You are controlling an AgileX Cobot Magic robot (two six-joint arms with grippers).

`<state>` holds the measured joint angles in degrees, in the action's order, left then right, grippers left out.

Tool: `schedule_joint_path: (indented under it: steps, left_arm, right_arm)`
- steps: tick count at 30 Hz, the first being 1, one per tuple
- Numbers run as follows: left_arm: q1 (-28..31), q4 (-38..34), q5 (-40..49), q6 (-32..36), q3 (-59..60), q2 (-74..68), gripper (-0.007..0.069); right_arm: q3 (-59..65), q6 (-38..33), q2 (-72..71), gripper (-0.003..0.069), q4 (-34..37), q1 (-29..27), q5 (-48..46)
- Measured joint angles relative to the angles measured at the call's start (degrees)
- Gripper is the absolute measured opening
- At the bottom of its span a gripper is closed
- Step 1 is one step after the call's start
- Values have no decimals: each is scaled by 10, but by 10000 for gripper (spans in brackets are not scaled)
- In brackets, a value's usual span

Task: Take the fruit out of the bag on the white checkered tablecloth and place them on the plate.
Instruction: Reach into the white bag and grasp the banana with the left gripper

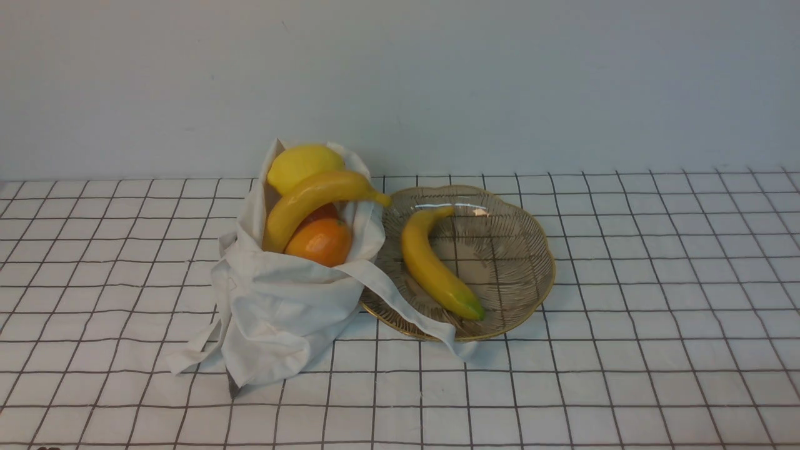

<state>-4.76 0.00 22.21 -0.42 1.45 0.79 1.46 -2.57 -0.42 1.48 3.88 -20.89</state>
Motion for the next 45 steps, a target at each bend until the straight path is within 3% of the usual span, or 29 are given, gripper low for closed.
schedule_joint_path:
  steps: [18, 21, 25, 28, 31, 38, 44, 45]
  left_arm:
    - [0, -18, 0, -9, 0, 0, -8]
    - [0, -99, 0, -53, 0, 0, -8]
    - [0, -313, 0, -158, 2, 0, -8]
    - [0, -426, 0, -189, 2, 0, -8]
    - [0, -466, -4, -189, 2, 0, -8]
    - [0, -467, 30, -128, -44, -4, -8]
    - [0, -358, 162, -80, -201, -131, -8]
    - [0, -286, 251, -63, -258, -208, -8]
  right_arm:
    - [0, 0, 0, -14, 0, 0, 0]
    - [0, 0, 0, -14, 0, 0, 0]
    - [0, 0, 0, -14, 0, 0, 0]
    - [0, 0, 0, -14, 0, 0, 0]
    - [0, 0, 0, -14, 0, 0, 0]
    - [0, 0, 0, -14, 0, 0, 0]
    - [0, 0, 0, -14, 0, 0, 0]
    - [0, 0, 0, -14, 0, 0, 0]
